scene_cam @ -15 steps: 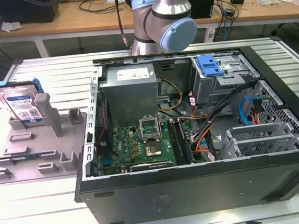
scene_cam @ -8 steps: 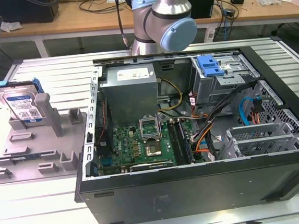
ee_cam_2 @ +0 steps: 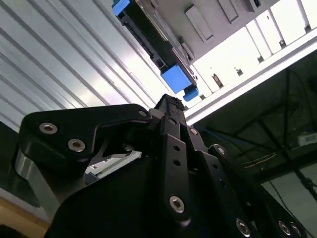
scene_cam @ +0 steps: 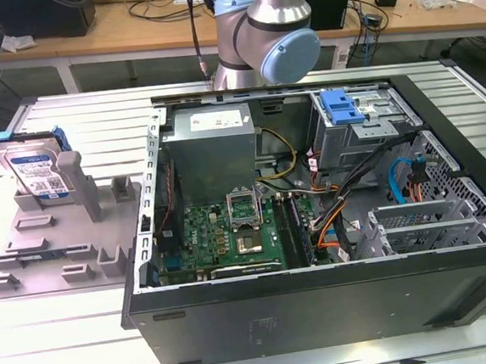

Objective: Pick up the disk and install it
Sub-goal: 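Pick up the disk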

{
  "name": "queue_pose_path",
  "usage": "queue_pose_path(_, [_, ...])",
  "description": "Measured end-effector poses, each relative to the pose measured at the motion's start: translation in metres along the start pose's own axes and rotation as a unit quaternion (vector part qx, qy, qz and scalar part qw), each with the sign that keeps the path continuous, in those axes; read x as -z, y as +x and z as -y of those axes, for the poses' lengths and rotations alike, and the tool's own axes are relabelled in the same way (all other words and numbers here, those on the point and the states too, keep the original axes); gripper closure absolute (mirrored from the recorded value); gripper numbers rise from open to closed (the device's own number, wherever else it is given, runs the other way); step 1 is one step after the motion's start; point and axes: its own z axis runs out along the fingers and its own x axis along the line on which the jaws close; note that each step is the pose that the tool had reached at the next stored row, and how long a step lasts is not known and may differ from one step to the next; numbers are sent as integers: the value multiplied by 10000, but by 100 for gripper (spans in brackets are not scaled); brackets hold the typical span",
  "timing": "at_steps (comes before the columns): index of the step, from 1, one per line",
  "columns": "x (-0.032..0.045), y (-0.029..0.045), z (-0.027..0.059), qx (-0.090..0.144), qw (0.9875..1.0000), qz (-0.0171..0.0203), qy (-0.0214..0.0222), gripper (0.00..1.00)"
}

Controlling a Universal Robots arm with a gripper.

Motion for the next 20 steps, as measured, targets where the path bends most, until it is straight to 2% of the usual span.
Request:
queue_pose_path(1, [-2, 0, 0, 139, 9999, -6, 0, 89])
queue_pose_path(4, [-9, 0, 0, 533, 9986, -24, 0, 89])
queue_pose_path(5, [-11, 0, 1, 680, 9977, -30, 0, 89])
queue_pose_path(6, [-14, 0, 1, 854, 9963, -38, 1, 83])
queue_pose_path(7, [-16, 0, 1, 981, 9952, -43, 1, 83])
queue_pose_path(8, [-18, 0, 1, 1076, 9942, -48, 1, 76])
queue_pose_path(9, [-22, 0, 1, 1262, 9920, -56, 1, 71])
queue_pose_path(10, [-24, 0, 1, 1362, 9907, -60, 1, 64])
queue_pose_path(11, [-26, 0, 1, 1465, 9892, -65, 1, 64])
queue_pose_path(12, [-28, 0, 1, 1559, 9877, -70, 1, 58])
queue_pose_path(14, [-29, -1, 2, 1757, 9844, -79, 1, 58])
queue_pose_path(15, [-29, -3, 2, 1822, 9832, -84, 0, 58])
queue_pose_path(16, [-30, -7, 3, 1977, 9802, -92, -1, 58])
queue_pose_path(18, [-30, -8, 5, 2155, 9765, -100, 0, 58])
queue_pose_path(19, [-31, -8, 5, 2315, 9728, -107, 0, 58])
queue_pose_path(20, [-31, -9, 6, 2442, 9697, -112, 0, 58])
